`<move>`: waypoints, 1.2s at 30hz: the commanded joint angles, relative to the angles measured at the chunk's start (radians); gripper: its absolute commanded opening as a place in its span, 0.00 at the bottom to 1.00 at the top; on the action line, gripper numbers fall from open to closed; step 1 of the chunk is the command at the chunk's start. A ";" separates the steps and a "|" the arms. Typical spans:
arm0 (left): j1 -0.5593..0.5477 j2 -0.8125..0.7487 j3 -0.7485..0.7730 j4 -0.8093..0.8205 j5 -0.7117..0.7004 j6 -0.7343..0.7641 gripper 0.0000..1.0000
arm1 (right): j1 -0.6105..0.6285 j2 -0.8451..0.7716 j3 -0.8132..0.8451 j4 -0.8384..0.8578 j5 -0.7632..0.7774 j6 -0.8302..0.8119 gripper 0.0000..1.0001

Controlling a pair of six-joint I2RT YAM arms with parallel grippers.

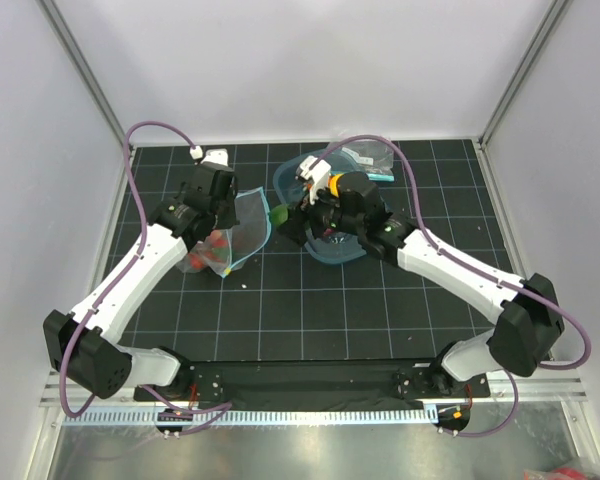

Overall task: Place the food in the zip-top bag and seal the zipper
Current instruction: Place the fake fruit in the zipper food storage bag.

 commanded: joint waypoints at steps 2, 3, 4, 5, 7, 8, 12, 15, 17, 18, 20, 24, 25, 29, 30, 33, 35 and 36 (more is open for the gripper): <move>-0.001 -0.013 0.024 -0.001 -0.012 0.016 0.00 | 0.029 -0.008 0.002 0.102 -0.096 -0.009 0.50; -0.001 -0.015 0.024 -0.003 -0.009 0.016 0.00 | 0.042 0.001 0.011 0.109 -0.084 -0.005 0.50; -0.001 -0.015 0.024 -0.001 -0.008 0.015 0.00 | 0.049 0.013 0.017 0.113 -0.070 -0.002 0.50; -0.001 -0.015 0.022 -0.001 -0.006 0.016 0.00 | 0.063 0.024 0.026 0.129 -0.031 0.008 0.50; -0.001 -0.017 0.022 0.000 0.001 0.015 0.00 | 0.071 0.079 0.071 0.138 0.006 0.025 0.50; -0.001 -0.017 0.022 0.000 0.004 0.015 0.00 | 0.071 0.103 0.091 0.136 0.013 0.034 0.50; -0.001 -0.029 0.022 0.000 0.006 0.012 0.00 | 0.075 0.238 0.186 0.162 0.059 0.105 0.50; -0.001 -0.040 0.017 0.009 0.005 0.012 0.00 | 0.085 0.298 0.213 0.228 0.057 0.168 0.50; -0.001 -0.050 0.016 0.012 0.001 0.012 0.00 | 0.094 0.355 0.235 0.241 0.063 0.191 0.50; -0.001 -0.053 0.014 0.014 0.001 0.012 0.00 | 0.098 0.370 0.256 0.242 0.072 0.206 0.55; -0.001 -0.063 0.010 0.020 0.000 0.013 0.00 | 0.112 0.407 0.270 0.242 0.112 0.218 0.61; -0.001 -0.070 0.002 0.028 -0.002 0.013 0.00 | 0.120 0.423 0.273 0.264 0.111 0.243 0.91; -0.001 -0.069 0.004 0.026 -0.003 0.015 0.00 | 0.120 0.418 0.269 0.265 0.115 0.243 0.96; -0.001 -0.067 0.004 0.025 -0.014 0.015 0.00 | 0.120 0.369 0.227 0.285 0.149 0.231 1.00; -0.001 -0.070 0.004 0.026 -0.018 0.015 0.00 | 0.120 0.348 0.209 0.287 0.154 0.226 1.00; -0.001 -0.072 0.002 0.028 -0.023 0.015 0.00 | 0.120 0.302 0.174 0.287 0.194 0.206 1.00; -0.001 -0.072 0.002 0.029 -0.023 0.013 0.00 | 0.120 0.279 0.155 0.294 0.217 0.197 1.00; 0.000 -0.070 0.002 0.028 -0.025 0.015 0.00 | 0.120 0.254 0.137 0.296 0.240 0.188 1.00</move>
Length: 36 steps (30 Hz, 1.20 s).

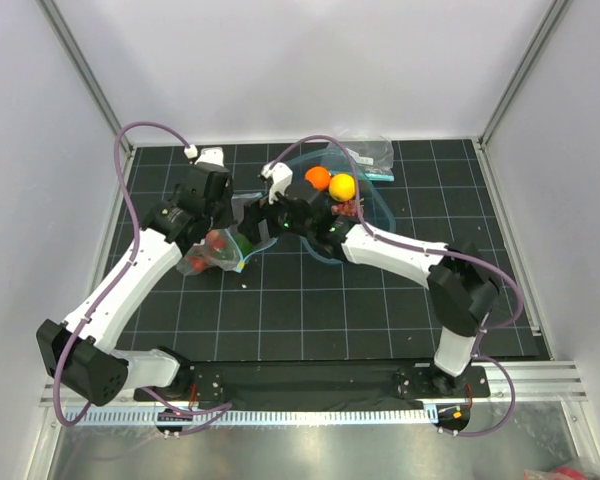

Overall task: Place the food in the zip-top bag and seal the zipper
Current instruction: Place the fake fruit in the zipper food storage bag, then pick up the fake fruit from the bin.

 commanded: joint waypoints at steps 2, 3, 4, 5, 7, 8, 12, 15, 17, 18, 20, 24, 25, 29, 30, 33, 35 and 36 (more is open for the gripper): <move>-0.001 -0.028 0.001 0.029 -0.023 0.015 0.00 | 0.000 -0.131 -0.044 0.087 0.137 -0.038 1.00; -0.001 -0.029 0.001 0.029 -0.023 0.015 0.00 | -0.001 -0.143 -0.062 0.087 0.180 -0.052 1.00; -0.001 -0.028 0.002 0.027 -0.027 0.017 0.00 | -0.001 -0.165 -0.070 0.088 0.211 -0.055 1.00; -0.001 -0.028 0.001 0.027 -0.028 0.015 0.00 | -0.003 -0.169 -0.079 0.085 0.237 -0.060 1.00; -0.001 -0.029 0.001 0.029 -0.033 0.015 0.00 | -0.014 -0.185 -0.084 0.069 0.303 -0.071 1.00; -0.001 -0.028 0.001 0.027 -0.030 0.015 0.00 | -0.018 -0.188 -0.085 0.062 0.320 -0.074 1.00; -0.001 -0.024 0.001 0.027 -0.028 0.015 0.00 | -0.056 -0.191 -0.093 0.041 0.400 -0.062 1.00; -0.001 -0.024 0.001 0.027 -0.028 0.015 0.00 | -0.128 -0.179 -0.093 0.010 0.404 0.007 1.00; -0.001 -0.024 0.001 0.027 -0.027 0.014 0.00 | -0.202 -0.159 -0.096 -0.004 0.369 0.079 0.99; -0.001 -0.024 0.001 0.026 -0.025 0.014 0.00 | -0.230 -0.151 -0.099 -0.007 0.351 0.101 0.99; -0.001 -0.023 0.001 0.027 -0.022 0.012 0.00 | -0.283 -0.120 -0.102 -0.005 0.317 0.136 1.00; -0.001 -0.017 0.002 0.026 -0.022 0.012 0.00 | -0.319 -0.045 -0.055 -0.039 0.331 0.136 1.00; -0.001 -0.017 0.002 0.026 -0.020 0.012 0.00 | -0.320 -0.021 -0.018 -0.053 0.341 0.133 1.00; -0.001 -0.015 0.002 0.024 -0.022 0.012 0.00 | -0.322 0.081 0.085 -0.132 0.426 0.126 1.00; -0.001 -0.018 0.002 0.026 -0.022 0.012 0.00 | -0.323 0.120 0.105 -0.180 0.477 0.123 1.00; -0.001 -0.017 0.002 0.024 -0.022 0.012 0.00 | -0.325 0.156 0.169 -0.243 0.563 0.098 1.00; -0.001 -0.017 0.002 0.024 -0.019 0.012 0.00 | -0.328 0.173 0.189 -0.263 0.604 0.097 0.99; -0.001 -0.017 0.004 0.024 -0.017 0.012 0.00 | -0.333 0.176 0.189 -0.266 0.614 0.097 1.00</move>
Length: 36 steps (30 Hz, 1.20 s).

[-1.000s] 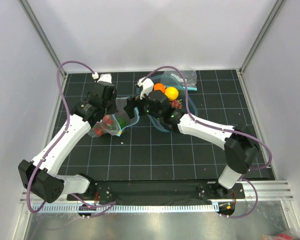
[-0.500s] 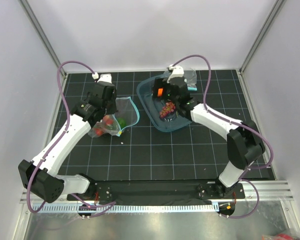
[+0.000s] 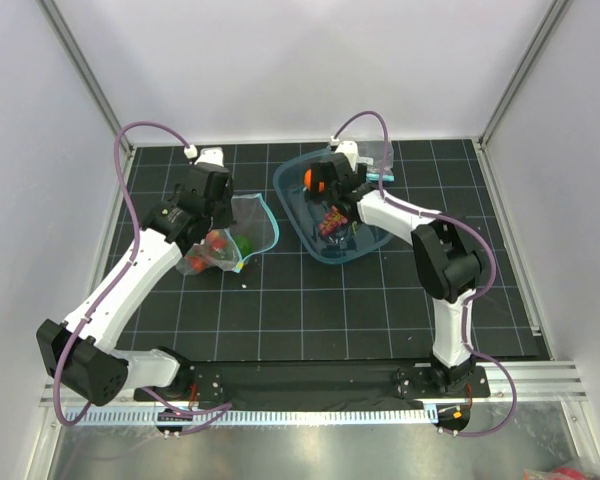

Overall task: Place the food in the zip-top bag and seal the zipper
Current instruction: Pick up the fake fruit from the bin.

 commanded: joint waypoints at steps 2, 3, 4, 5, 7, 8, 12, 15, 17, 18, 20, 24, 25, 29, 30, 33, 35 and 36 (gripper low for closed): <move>-0.001 -0.017 0.005 0.024 -0.007 0.012 0.00 | -0.010 -0.007 0.060 -0.036 0.127 -0.002 1.00; -0.001 -0.015 0.005 0.024 -0.007 0.012 0.00 | -0.010 -0.002 0.062 -0.037 0.132 0.001 1.00; -0.001 -0.017 0.005 0.024 -0.007 0.011 0.00 | -0.012 0.004 0.070 -0.040 0.143 0.007 0.99; -0.001 -0.017 0.005 0.024 -0.007 0.012 0.00 | -0.015 0.018 0.074 -0.044 0.150 0.012 1.00; -0.001 -0.017 0.005 0.024 -0.007 0.012 0.00 | -0.017 0.033 0.091 -0.054 0.157 0.014 1.00; -0.001 -0.017 0.004 0.024 -0.007 0.011 0.00 | -0.021 0.055 0.111 -0.068 0.158 0.018 1.00; -0.001 -0.014 0.005 0.023 -0.006 0.011 0.00 | -0.039 0.110 0.169 -0.109 0.149 0.041 0.99; -0.001 -0.012 0.005 0.023 -0.006 0.011 0.00 | -0.056 0.139 0.186 -0.110 0.131 0.061 0.97; -0.001 -0.011 0.005 0.023 -0.004 0.011 0.00 | -0.067 0.156 0.192 -0.105 0.115 0.072 0.95; -0.001 -0.011 0.005 0.023 -0.004 0.011 0.00 | -0.075 0.167 0.198 -0.113 0.106 0.081 0.94; -0.001 -0.008 0.007 0.023 -0.004 0.011 0.00 | -0.082 0.194 0.215 -0.122 0.104 0.089 0.92; -0.001 -0.008 0.007 0.021 -0.004 0.012 0.00 | -0.093 0.187 0.206 -0.116 0.101 0.093 0.73; -0.001 -0.009 0.007 0.021 -0.006 0.012 0.00 | -0.092 0.156 0.170 -0.099 0.095 0.090 0.71; -0.001 -0.006 0.007 0.021 -0.006 0.012 0.00 | -0.087 0.051 0.061 -0.013 0.084 0.078 0.66; -0.001 -0.006 0.007 0.021 -0.006 0.012 0.00 | -0.084 0.028 0.036 0.005 0.077 0.075 0.66; -0.001 -0.003 0.008 0.020 -0.004 0.014 0.00 | -0.073 -0.069 -0.062 0.074 0.028 0.046 0.63; 0.000 -0.003 0.008 0.017 -0.003 0.014 0.00 | -0.067 -0.136 -0.128 0.129 -0.027 0.029 0.59; -0.001 -0.004 0.008 0.018 -0.003 0.014 0.00 | -0.067 -0.160 -0.152 0.149 -0.043 0.024 0.59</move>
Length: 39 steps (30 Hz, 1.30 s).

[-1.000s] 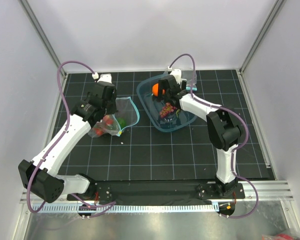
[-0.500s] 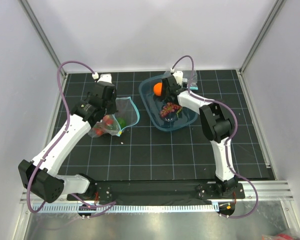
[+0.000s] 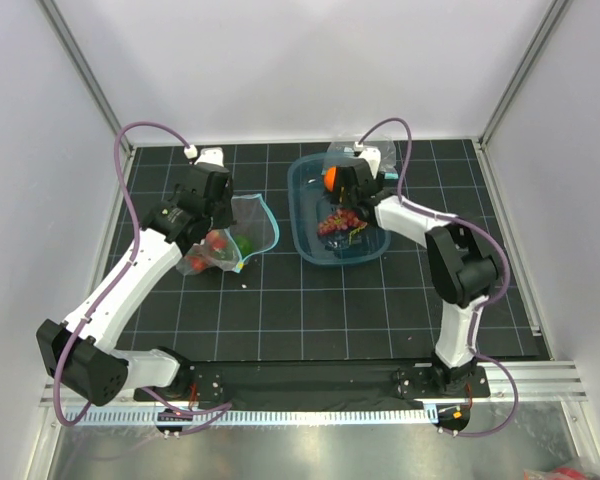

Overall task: Place the food in the zip-top bag and seal the zipper
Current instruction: Pick up the fake fruit from the bin, then place the fake fruit in the zipper food storage bag.

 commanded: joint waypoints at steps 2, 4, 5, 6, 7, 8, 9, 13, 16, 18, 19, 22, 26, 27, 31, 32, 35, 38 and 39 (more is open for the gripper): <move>-0.001 -0.006 0.008 0.019 -0.005 0.014 0.00 | 0.017 -0.180 -0.126 0.210 -0.124 -0.040 0.59; -0.001 -0.009 0.008 0.019 -0.004 0.014 0.00 | 0.019 -0.249 -0.201 0.253 -0.168 -0.045 0.59; -0.001 -0.008 0.008 0.019 -0.004 0.014 0.00 | 0.020 -0.267 -0.220 0.289 -0.203 -0.049 0.57; -0.001 -0.008 0.008 0.019 -0.002 0.014 0.00 | 0.022 -0.301 -0.240 0.307 -0.243 -0.057 0.56; -0.001 -0.009 0.008 0.017 -0.002 0.014 0.00 | 0.020 -0.315 -0.272 0.327 -0.284 -0.068 0.55; -0.001 -0.009 0.008 0.019 -0.002 0.014 0.00 | 0.020 -0.326 -0.287 0.367 -0.324 -0.074 0.55; -0.001 -0.008 0.008 0.019 -0.001 0.014 0.00 | 0.022 -0.347 -0.310 0.387 -0.424 -0.088 0.54; -0.001 -0.009 0.008 0.019 0.000 0.014 0.00 | 0.037 -0.384 -0.332 0.459 -0.661 -0.114 0.52; -0.001 -0.013 0.010 0.017 0.000 0.014 0.00 | 0.059 -0.408 -0.343 0.497 -0.775 -0.114 0.49; -0.001 -0.013 0.010 0.019 0.000 0.012 0.00 | 0.081 -0.428 -0.352 0.517 -0.829 -0.123 0.49; -0.001 -0.011 0.010 0.017 0.001 0.012 0.00 | 0.089 -0.433 -0.352 0.519 -0.840 -0.128 0.48; -0.001 -0.008 0.010 0.017 0.003 0.012 0.00 | 0.143 -0.459 -0.355 0.521 -0.870 -0.164 0.48; -0.001 -0.006 0.010 0.015 0.003 0.012 0.00 | 0.201 -0.473 -0.350 0.510 -0.878 -0.215 0.49; -0.001 -0.006 0.010 0.017 0.003 0.012 0.00 | 0.213 -0.471 -0.347 0.505 -0.880 -0.221 0.48; -0.001 -0.005 0.011 0.015 0.004 0.012 0.00 | 0.261 -0.445 -0.324 0.504 -0.867 -0.226 0.48; -0.001 -0.005 0.010 0.015 0.004 0.012 0.00 | 0.269 -0.433 -0.311 0.504 -0.860 -0.226 0.48; -0.001 -0.011 0.011 0.015 0.003 0.011 0.00 | 0.298 -0.392 -0.283 0.513 -0.818 -0.224 0.49; -0.001 -0.016 0.010 0.017 0.007 0.011 0.00 | 0.325 -0.335 -0.228 0.521 -0.759 -0.218 0.49; 0.000 -0.017 0.010 0.017 0.007 0.009 0.00 | 0.345 -0.292 -0.206 0.504 -0.716 -0.221 0.49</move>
